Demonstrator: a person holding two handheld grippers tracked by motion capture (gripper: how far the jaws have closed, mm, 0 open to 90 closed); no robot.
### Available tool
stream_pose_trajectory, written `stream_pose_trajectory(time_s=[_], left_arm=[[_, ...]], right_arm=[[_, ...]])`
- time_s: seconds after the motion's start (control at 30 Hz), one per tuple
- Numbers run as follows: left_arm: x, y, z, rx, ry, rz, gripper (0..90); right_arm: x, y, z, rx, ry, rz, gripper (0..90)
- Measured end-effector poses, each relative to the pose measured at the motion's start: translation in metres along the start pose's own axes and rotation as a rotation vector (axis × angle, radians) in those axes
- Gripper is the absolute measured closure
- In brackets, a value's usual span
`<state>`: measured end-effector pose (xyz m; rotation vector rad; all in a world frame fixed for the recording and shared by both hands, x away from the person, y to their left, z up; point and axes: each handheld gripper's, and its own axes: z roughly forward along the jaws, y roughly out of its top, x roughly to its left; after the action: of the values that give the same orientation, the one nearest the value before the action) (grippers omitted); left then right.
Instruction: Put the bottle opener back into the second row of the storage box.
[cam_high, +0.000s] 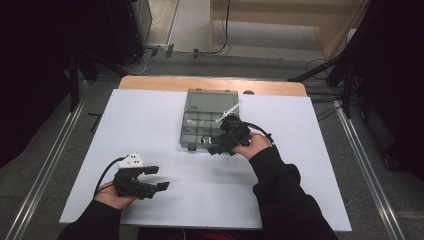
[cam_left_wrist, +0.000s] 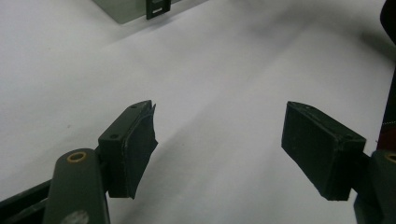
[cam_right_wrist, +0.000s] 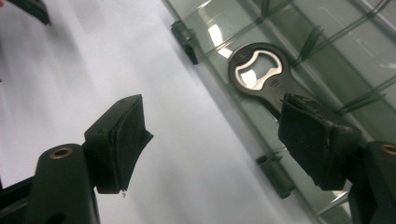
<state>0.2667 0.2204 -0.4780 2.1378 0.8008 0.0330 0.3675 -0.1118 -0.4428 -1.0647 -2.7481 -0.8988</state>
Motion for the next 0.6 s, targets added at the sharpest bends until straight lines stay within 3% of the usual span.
stream_pose_trajectory(time_s=[0.27, 0.6], left_arm=[[0.002, -0.001, 0.003, 0.011, 0.005, -0.006, 25.7], [0.002, -0.001, 0.004, 0.017, -0.001, -0.001, 25.7]], right_arm=[[0.008, -0.015, -0.004, -0.015, 0.024, 0.017, 24.2], [0.016, -0.028, -0.006, -0.031, 0.014, 0.018, 24.3]])
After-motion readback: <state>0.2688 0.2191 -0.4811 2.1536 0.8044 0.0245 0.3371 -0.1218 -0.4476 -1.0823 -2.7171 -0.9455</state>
